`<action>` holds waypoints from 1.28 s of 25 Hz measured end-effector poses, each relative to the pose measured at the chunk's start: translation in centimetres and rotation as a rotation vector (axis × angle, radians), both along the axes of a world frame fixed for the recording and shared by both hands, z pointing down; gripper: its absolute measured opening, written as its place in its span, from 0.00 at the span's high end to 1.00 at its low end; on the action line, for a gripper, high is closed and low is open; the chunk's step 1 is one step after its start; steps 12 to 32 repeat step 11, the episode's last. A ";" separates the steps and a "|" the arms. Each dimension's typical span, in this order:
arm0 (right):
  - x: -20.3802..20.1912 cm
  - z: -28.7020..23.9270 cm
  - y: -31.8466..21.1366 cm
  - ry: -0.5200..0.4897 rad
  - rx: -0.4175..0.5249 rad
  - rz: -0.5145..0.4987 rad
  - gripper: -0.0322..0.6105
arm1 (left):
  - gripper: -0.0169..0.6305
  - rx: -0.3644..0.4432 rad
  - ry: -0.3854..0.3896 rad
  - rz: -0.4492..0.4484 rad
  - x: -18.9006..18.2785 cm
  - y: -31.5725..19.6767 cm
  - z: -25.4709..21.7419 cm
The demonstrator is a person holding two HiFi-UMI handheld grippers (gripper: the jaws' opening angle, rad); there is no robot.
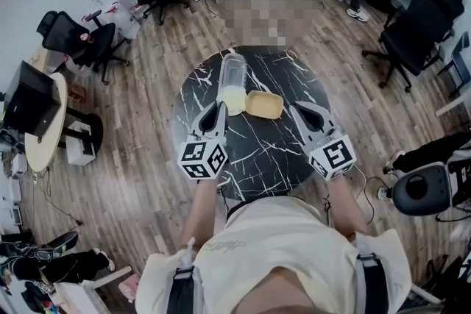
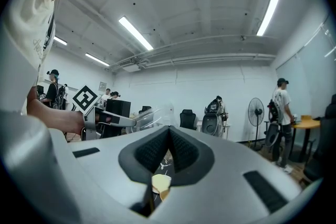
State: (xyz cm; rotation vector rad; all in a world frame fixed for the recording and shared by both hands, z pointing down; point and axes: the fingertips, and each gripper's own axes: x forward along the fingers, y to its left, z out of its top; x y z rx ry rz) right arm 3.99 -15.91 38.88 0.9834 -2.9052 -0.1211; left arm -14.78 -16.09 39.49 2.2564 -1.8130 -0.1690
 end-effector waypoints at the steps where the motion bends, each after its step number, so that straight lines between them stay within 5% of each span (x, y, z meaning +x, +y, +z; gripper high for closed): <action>1: 0.0 0.0 -0.1 -0.001 -0.001 0.001 0.94 | 0.89 -0.002 -0.002 0.000 0.0 0.0 0.0; 32: 0.5 0.6 -0.2 0.004 -0.008 -0.001 0.94 | 0.89 -0.003 -0.013 -0.002 0.6 -0.1 0.0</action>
